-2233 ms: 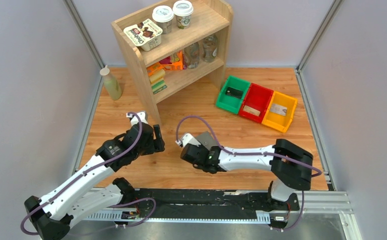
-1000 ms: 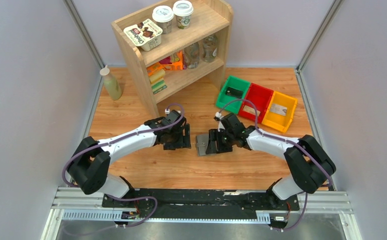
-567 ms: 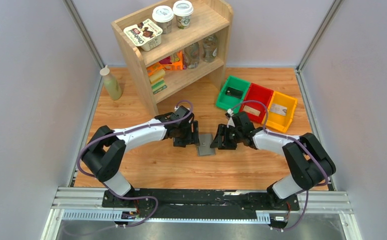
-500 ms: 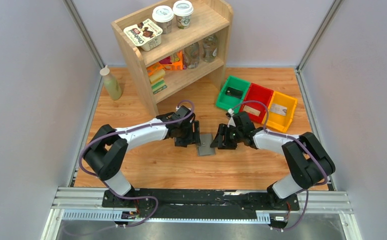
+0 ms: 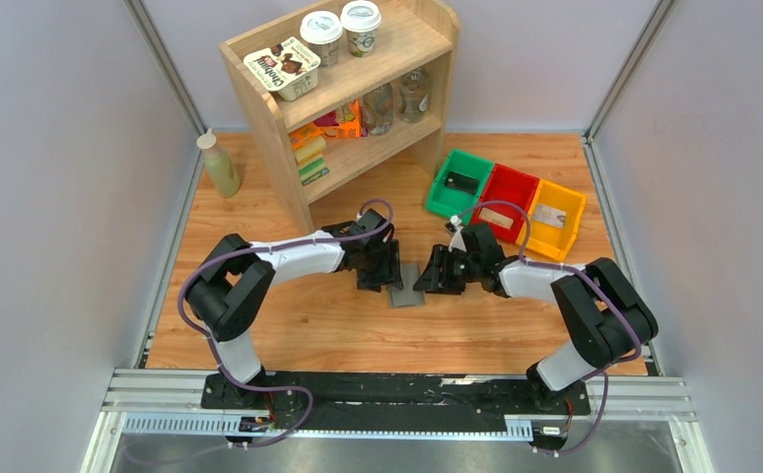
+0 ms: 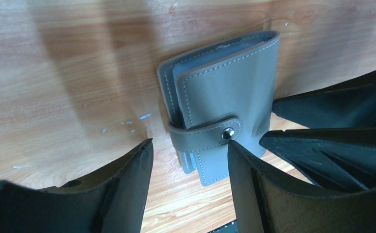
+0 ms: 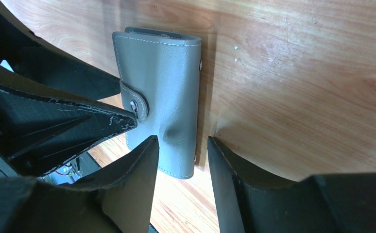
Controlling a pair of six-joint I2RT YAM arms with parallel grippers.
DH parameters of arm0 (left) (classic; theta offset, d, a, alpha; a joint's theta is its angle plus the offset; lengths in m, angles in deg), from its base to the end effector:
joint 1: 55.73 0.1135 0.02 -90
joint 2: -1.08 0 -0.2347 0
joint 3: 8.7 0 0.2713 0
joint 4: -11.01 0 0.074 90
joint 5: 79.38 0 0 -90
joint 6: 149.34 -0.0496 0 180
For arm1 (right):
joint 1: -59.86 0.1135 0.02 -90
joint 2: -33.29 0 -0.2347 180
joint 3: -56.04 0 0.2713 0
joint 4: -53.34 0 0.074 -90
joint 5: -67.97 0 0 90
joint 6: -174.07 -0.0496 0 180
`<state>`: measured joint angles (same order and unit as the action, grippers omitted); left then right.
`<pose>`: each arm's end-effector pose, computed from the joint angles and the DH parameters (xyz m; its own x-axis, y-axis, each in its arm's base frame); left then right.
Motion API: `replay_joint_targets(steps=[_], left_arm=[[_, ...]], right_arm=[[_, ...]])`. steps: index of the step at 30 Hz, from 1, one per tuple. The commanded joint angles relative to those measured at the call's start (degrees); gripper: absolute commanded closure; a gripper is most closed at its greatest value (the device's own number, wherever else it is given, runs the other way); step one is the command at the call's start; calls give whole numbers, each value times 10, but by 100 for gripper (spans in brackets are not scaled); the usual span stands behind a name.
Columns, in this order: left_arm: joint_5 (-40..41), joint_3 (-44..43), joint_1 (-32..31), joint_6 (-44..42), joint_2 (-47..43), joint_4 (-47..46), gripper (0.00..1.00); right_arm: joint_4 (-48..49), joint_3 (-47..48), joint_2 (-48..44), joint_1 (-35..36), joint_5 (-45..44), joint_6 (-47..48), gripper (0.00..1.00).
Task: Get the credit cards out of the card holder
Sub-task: Open the card holder at the center of the board.
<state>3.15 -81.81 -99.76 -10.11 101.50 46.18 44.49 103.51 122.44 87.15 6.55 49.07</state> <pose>0.2547 -0.2551 0.1106 -0.9710 -0.1057 -0.2144 -0.0047 0.9051 -0.4252 0.2503 0.1558 0.0770 -0.9479 0.0777 -0.3089 -0.1577 0.7281 0.6671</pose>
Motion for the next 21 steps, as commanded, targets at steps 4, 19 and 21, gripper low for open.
replay_joint_targets(steps=[4,19,21], left_arm=[[-11,-8,-5,16,16,-32,36],[-19,72,-7,24,-9,-72,65],[-15,82,-5,24,-16,-75,67]], right_arm=[[13,-16,14,4,2,-8,52],[-19,-5,-3,11,-21,8,49],[-30,-2,-5,8,-26,16,49]])
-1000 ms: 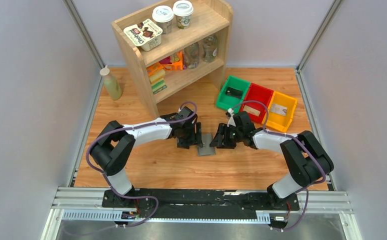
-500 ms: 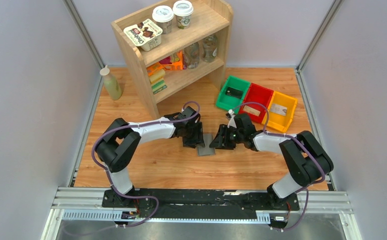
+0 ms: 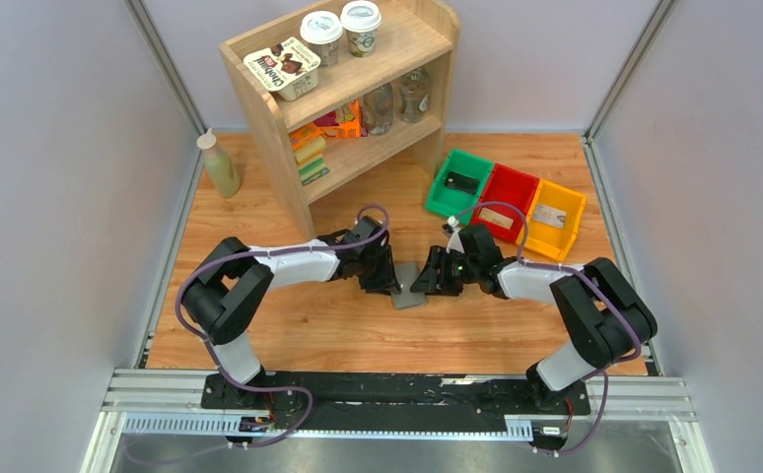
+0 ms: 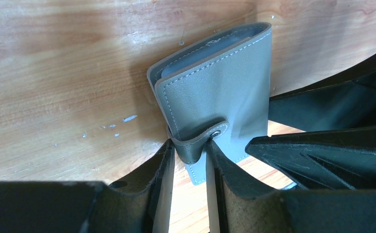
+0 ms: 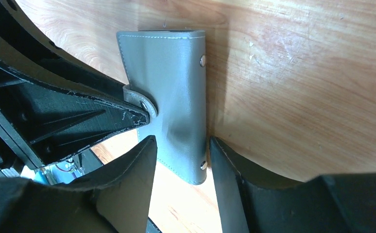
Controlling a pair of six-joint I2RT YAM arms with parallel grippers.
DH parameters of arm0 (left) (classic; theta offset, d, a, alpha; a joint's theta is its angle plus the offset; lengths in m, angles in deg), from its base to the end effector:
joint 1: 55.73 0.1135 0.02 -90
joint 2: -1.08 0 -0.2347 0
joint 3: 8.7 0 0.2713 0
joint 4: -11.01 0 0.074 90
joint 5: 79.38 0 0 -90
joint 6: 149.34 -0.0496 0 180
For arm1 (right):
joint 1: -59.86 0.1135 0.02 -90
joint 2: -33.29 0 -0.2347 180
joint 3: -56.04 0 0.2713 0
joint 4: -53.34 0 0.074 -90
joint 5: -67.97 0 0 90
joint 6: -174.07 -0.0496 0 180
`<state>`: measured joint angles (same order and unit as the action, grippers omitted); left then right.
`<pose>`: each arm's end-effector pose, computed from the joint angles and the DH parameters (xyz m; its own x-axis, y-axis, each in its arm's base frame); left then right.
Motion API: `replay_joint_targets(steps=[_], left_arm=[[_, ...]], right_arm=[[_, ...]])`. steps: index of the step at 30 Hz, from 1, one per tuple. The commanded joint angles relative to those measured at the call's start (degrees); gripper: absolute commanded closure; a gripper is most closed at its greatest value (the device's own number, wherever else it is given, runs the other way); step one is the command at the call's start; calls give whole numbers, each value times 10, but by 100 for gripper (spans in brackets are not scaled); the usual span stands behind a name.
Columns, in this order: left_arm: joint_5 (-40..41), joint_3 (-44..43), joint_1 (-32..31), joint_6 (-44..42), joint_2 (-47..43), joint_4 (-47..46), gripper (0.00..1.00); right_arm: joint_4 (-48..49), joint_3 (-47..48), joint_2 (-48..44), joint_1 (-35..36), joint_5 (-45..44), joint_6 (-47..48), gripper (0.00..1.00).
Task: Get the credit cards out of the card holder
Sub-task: Open the card holder at the center of the board.
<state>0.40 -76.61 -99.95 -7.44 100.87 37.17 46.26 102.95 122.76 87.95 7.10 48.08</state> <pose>0.2485 -0.2541 0.0973 -0.9683 -0.1384 -0.2082 -0.0134 0.8604 -0.5094 0.2477 0.1596 0.0753 -0.9490 0.0753 -0.3060 -0.1628 0.7143 0.6807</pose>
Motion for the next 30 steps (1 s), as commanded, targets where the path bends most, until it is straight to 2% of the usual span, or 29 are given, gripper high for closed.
replay_joint_targets(steps=[1,13,16,22,26,30], left_arm=[[11,36,-2,-3,-13,13,68],[-13,59,4,-15,-23,-14,70],[-16,69,5,-15,-27,-21,70],[-16,64,5,-21,-33,-19,71],[-4,44,5,-32,-43,15,67],[33,14,-6,-44,-71,65,57]], right_arm=[[-50,4,-9,-2,-32,28,49],[17,9,55,-4,48,36,50],[36,4,66,-4,62,32,60],[31,-5,38,-4,61,32,100],[-3,-1,10,0,31,36,100],[-54,11,-18,15,-26,44,100]])
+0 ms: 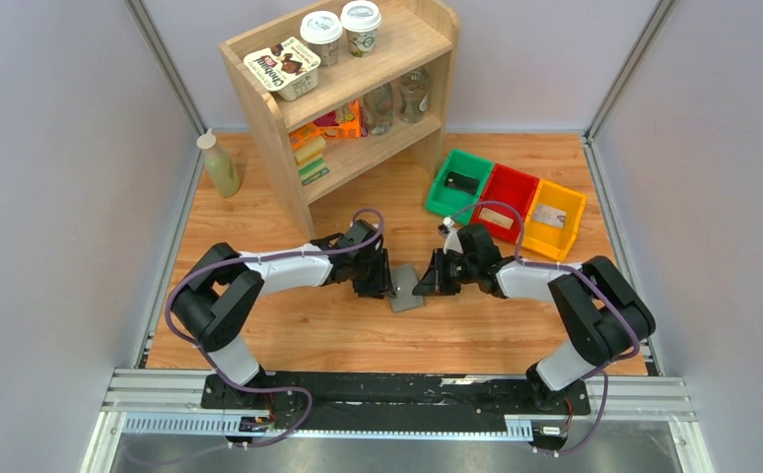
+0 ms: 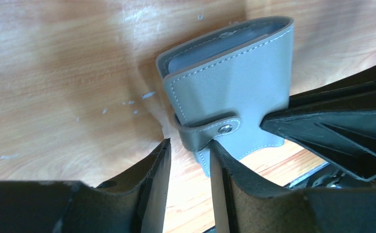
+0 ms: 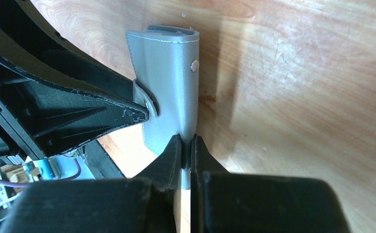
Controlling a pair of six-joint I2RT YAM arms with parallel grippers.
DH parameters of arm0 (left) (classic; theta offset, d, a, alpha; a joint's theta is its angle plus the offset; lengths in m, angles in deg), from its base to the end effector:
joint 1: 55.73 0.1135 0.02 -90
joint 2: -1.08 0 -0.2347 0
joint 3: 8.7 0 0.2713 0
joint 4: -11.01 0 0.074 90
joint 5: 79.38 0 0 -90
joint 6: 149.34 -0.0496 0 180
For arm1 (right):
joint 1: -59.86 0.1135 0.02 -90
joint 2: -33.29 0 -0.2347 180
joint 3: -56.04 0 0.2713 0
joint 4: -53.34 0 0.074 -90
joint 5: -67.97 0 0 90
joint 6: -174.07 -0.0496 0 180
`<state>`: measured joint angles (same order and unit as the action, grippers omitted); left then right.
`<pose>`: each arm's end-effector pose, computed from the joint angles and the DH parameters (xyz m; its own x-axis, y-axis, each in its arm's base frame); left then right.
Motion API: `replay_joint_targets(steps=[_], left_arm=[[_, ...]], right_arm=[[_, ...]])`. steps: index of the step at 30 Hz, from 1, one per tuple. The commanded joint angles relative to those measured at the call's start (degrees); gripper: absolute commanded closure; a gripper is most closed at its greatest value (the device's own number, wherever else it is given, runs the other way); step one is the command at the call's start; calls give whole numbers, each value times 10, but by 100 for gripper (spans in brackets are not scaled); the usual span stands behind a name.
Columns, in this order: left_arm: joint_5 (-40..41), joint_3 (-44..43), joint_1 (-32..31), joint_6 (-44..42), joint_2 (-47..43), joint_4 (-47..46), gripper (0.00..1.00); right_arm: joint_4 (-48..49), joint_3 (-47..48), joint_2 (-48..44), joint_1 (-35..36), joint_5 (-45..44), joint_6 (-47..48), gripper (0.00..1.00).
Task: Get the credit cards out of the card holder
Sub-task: Open the card holder at the center of the board.
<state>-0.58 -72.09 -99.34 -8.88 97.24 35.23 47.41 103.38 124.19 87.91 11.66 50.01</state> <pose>0.2396 -0.2416 0.0971 -0.9674 -0.1232 -0.2212 0.0113 0.8518 -0.5238 0.2476 0.1631 0.0736 -0.9531 0.0202 -0.3019 -0.2118 0.6682 0.7132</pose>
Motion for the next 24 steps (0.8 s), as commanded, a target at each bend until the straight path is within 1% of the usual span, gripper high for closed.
replay_joint_targets(steps=[1,3,7,11,14,18,24], left_arm=[[56,-47,-14,-33,-38,94,54],[77,-68,-23,-33,-48,118,52],[101,-102,-39,-30,-48,143,51],[88,-129,-46,-26,-10,136,51],[80,-146,-56,-24,17,131,51],[89,-167,-62,-26,48,132,51],[96,-171,-65,-33,83,154,52]], right_arm=[[-85,9,-37,17,-87,25,100],[-104,10,-49,24,-116,20,100],[-134,15,-70,40,-172,10,100],[-155,25,-72,53,-206,4,100],[-161,27,-67,58,-213,-2,100],[-163,30,-61,65,-221,-7,100],[-171,37,-59,72,-234,-10,100]])
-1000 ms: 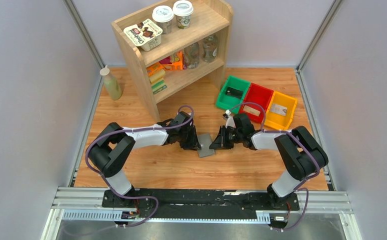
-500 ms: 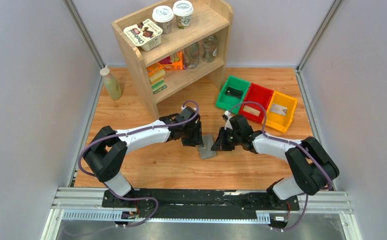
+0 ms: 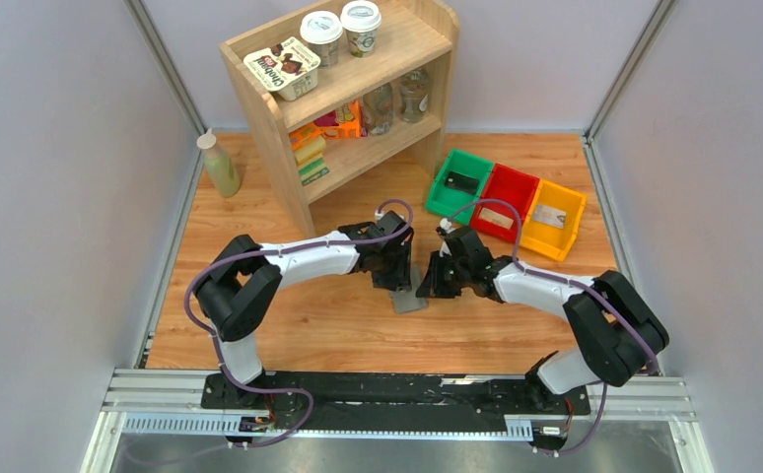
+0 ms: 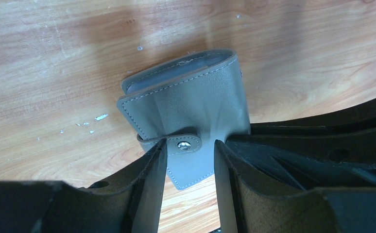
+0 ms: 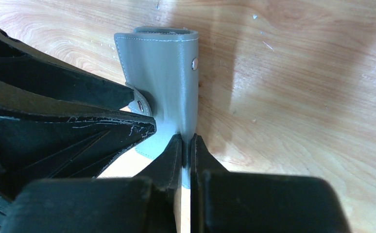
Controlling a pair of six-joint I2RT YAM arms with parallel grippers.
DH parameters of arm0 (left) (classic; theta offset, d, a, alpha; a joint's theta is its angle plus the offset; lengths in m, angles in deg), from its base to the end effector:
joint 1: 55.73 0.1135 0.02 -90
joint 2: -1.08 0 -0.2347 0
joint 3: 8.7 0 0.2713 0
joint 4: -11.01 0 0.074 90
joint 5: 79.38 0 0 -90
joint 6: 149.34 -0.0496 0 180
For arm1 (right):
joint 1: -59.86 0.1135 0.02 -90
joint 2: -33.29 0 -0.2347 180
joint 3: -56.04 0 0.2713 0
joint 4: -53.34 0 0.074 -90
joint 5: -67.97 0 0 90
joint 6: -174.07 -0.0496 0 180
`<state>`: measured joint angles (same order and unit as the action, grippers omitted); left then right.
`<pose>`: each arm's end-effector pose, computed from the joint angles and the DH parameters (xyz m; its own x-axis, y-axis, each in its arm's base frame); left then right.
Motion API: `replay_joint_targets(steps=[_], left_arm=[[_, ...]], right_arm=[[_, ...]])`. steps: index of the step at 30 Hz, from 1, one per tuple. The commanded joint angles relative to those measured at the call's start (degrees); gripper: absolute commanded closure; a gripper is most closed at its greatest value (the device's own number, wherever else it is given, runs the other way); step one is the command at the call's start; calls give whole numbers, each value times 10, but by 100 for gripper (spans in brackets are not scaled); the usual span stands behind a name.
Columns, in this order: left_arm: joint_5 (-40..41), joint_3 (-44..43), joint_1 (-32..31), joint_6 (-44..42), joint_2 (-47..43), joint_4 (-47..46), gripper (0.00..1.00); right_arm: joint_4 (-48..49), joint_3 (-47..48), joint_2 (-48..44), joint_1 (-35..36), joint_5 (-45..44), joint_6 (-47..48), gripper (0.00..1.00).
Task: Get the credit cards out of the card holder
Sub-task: Open the card holder at the center of the board.
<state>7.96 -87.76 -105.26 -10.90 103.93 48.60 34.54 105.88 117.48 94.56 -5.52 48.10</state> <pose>0.2446 -0.2903 0.1244 -0.9574 -0.0295 -0.2873 0.0874 0.9186 -0.3854 0.2330 0.1785 0.0966 -0.9353 0.0373 -0.3518 -0.1687 0.8270 0.5363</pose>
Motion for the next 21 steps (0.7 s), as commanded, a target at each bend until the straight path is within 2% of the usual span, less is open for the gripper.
replay_joint_targets(steps=[1,9,16,20,21], left_arm=[[11,-13,-7,-13,21,24,52],[41,-17,-20,-33,43,72,52],[51,-24,-23,-42,55,84,60],[46,-14,-23,-42,32,62,70],[47,-10,-23,-41,27,58,80]], right_arm=[[-45,13,6,7,-66,9,100],[-61,28,4,20,-89,4,100],[-62,35,7,26,-93,-1,100],[-64,34,6,27,-94,0,100],[-64,33,5,27,-95,1,100]])
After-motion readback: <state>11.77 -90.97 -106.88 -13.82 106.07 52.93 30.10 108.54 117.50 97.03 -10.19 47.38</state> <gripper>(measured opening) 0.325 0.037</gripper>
